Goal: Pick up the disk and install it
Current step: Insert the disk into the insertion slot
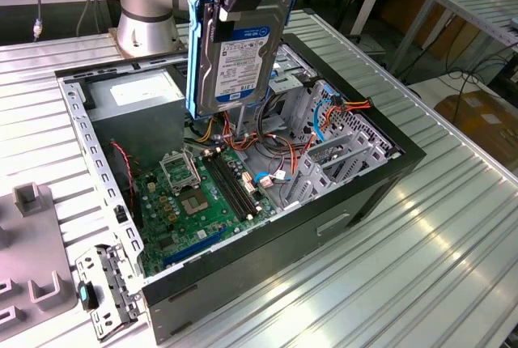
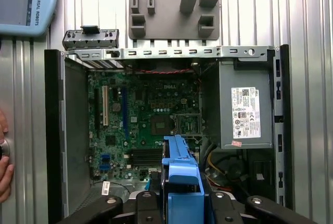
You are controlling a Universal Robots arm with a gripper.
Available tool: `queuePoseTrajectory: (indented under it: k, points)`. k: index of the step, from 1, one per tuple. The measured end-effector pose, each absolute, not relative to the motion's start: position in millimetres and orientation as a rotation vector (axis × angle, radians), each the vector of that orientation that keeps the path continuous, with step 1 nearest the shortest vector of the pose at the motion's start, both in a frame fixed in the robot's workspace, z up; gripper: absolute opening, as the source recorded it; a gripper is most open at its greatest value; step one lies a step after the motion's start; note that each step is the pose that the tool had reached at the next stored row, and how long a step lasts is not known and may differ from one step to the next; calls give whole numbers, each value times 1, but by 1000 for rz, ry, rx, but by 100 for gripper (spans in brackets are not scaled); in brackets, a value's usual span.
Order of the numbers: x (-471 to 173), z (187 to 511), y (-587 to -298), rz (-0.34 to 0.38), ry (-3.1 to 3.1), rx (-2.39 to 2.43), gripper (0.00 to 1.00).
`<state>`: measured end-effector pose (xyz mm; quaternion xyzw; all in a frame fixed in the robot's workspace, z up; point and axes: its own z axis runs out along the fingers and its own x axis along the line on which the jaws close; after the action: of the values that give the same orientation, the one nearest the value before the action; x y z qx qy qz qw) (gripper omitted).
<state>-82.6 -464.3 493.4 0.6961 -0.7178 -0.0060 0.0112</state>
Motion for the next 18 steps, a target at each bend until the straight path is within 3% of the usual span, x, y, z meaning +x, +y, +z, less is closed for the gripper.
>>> queuePoseTrajectory:
  k: [9,18]
  points:
    - [-81,490,-500,-19,-2239,2171,37]
    - [-43,489,-503,-19,-2239,2171,37]
